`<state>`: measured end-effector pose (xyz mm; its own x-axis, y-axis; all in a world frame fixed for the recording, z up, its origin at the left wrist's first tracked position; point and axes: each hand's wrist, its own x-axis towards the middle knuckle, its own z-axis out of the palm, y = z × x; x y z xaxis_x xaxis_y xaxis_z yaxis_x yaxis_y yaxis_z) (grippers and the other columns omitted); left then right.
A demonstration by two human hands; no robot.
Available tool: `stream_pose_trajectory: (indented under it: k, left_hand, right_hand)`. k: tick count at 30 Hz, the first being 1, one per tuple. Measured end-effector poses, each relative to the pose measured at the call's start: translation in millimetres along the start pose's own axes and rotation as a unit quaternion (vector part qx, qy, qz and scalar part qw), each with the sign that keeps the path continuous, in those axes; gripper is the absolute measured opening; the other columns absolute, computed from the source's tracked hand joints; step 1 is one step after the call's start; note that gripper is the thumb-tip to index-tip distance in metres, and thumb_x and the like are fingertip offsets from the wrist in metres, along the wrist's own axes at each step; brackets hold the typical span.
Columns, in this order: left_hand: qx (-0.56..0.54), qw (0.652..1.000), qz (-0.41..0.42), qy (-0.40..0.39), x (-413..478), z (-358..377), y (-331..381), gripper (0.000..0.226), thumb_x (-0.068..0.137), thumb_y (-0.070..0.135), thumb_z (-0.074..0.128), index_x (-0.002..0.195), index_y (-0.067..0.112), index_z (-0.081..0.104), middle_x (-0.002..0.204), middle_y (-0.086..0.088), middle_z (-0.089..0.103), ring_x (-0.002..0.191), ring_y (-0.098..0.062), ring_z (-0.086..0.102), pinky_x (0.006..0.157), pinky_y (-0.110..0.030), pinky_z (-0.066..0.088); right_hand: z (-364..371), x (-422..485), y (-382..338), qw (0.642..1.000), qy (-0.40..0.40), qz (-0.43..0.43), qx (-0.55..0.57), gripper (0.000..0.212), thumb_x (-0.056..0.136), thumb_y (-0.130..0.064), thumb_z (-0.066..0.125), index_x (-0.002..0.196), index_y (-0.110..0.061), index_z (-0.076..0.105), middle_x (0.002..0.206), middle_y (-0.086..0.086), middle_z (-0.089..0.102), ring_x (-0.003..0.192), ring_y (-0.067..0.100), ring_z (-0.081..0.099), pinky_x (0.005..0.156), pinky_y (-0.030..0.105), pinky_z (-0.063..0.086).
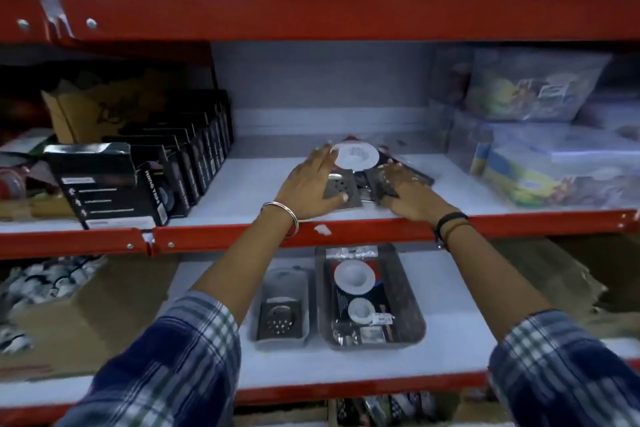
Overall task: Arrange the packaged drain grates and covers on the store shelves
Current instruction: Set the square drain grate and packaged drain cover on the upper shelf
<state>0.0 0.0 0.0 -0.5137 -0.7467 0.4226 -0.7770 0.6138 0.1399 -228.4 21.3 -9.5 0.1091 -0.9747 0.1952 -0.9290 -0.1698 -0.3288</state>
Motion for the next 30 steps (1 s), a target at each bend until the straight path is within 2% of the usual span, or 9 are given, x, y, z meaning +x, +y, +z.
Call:
stream_pose_trajectory:
  k: [3, 6, 8, 12, 15, 18, 25, 27, 30]
  left_hand:
    - [0.033, 0.984, -0.056, -0.165, 14.7, 7.3, -10.6, 0.113, 0.067, 0.063, 0.066, 0.148, 0.023, -0.002, 0.160, -0.004, -0.001, 0.146, -0.027, 0.010, 0.117, -0.049, 0.023]
    - [0.034, 0.967, -0.096, -0.232, 22.5, 13.8, -19.6, 0.109, 0.064, 0.067, 0.066, 0.147, 0.028, 0.007, 0.158, -0.004, 0.015, 0.142, -0.030, 0.024, 0.114, -0.047, 0.027]
    - [0.031, 0.965, -0.100, -0.239, 27.7, 15.9, -23.2, 0.104, 0.066, 0.066, 0.065, 0.147, 0.026, 0.013, 0.156, -0.005, 0.020, 0.139, -0.029, 0.028, 0.113, -0.044, 0.029]
    - [-0.023, 0.963, -0.093, -0.253, 34.6, 18.0, -26.5, 0.088, 0.063, 0.059, 0.070, 0.136, 0.027, 0.033, 0.139, -0.004, 0.040, 0.124, -0.027, 0.043, 0.103, -0.042, 0.040]
    - [-0.072, 0.951, -0.092, -0.285, 37.6, 14.9, -29.7, 0.098, 0.056, 0.057, 0.072, 0.139, 0.028, 0.028, 0.143, -0.001, 0.038, 0.129, -0.026, 0.040, 0.108, -0.046, 0.037]
    - [-0.080, 0.946, -0.087, -0.301, 40.3, 12.2, -35.4, 0.100, 0.064, 0.051, 0.076, 0.143, 0.027, 0.020, 0.153, 0.001, 0.025, 0.138, -0.025, 0.030, 0.113, -0.047, 0.031]
    - [-0.055, 0.948, -0.115, -0.292, 35.3, -14.8, -86.1, 0.109, 0.054, 0.061, 0.077, 0.142, 0.029, 0.021, 0.149, 0.003, 0.031, 0.133, -0.022, 0.037, 0.111, -0.046, 0.034]
    - [-0.041, 0.943, -0.130, -0.304, 29.6, -17.4, -98.9, 0.110, 0.049, 0.066, 0.076, 0.140, 0.028, 0.028, 0.142, 0.004, 0.037, 0.130, -0.021, 0.040, 0.109, -0.044, 0.035]
    - [-0.054, 0.941, -0.139, -0.305, 19.5, -13.8, -113.4, 0.108, 0.050, 0.066, 0.076, 0.138, 0.021, 0.033, 0.125, 0.007, 0.041, 0.122, -0.018, 0.044, 0.107, -0.038, 0.037]
  right_hand:
    - [-12.3, 18.5, 21.7, 0.989, -0.124, 0.016, -0.077, 0.097, 0.066, -0.039, 0.060, 0.148, -0.019, 0.013, 0.159, 0.006, 0.012, 0.146, 0.026, 0.014, 0.117, 0.044, 0.022]
    - [-19.8, 36.2, 35.8, 0.980, -0.184, 0.018, -0.076, 0.109, 0.057, -0.043, 0.067, 0.148, -0.025, 0.011, 0.158, 0.005, 0.015, 0.143, 0.025, 0.019, 0.115, 0.040, 0.025]
    - [-22.6, 46.9, 43.1, 0.980, -0.191, -0.012, -0.057, 0.110, 0.050, -0.048, 0.070, 0.145, -0.027, 0.019, 0.152, 0.003, 0.026, 0.136, 0.024, 0.030, 0.113, 0.040, 0.029]
    - [-23.3, 55.5, 54.0, 0.978, -0.199, -0.053, -0.041, 0.103, 0.054, -0.047, 0.078, 0.142, -0.027, 0.028, 0.138, -0.002, 0.031, 0.129, 0.018, 0.031, 0.115, 0.035, 0.023]
    - [-22.9, 57.8, 56.4, 0.982, -0.180, -0.064, -0.011, 0.095, 0.059, -0.039, 0.084, 0.139, -0.029, 0.034, 0.125, -0.006, 0.032, 0.118, 0.013, 0.033, 0.110, 0.029, 0.025]
    - [-25.6, 56.3, 51.8, 0.984, -0.169, -0.063, -0.002, 0.092, 0.056, -0.042, 0.086, 0.135, -0.030, 0.039, 0.122, -0.007, 0.035, 0.116, 0.014, 0.039, 0.106, 0.026, 0.029]
    - [-33.8, 58.5, -10.9, 0.986, -0.140, -0.083, 0.045, 0.072, 0.061, -0.045, 0.082, 0.123, -0.024, 0.050, 0.121, -0.002, 0.048, 0.110, 0.018, 0.048, 0.098, 0.031, 0.039]
    - [-30.2, 64.1, -32.1, 0.985, -0.135, -0.091, 0.058, 0.068, 0.060, -0.049, 0.081, 0.117, -0.024, 0.054, 0.119, -0.002, 0.053, 0.107, 0.018, 0.052, 0.098, 0.037, 0.044]
    - [-13.3, 79.4, -58.4, 0.983, -0.149, -0.096, 0.047, 0.069, 0.057, -0.057, 0.079, 0.115, -0.026, 0.055, 0.117, -0.006, 0.055, 0.108, 0.017, 0.053, 0.096, 0.034, 0.044]
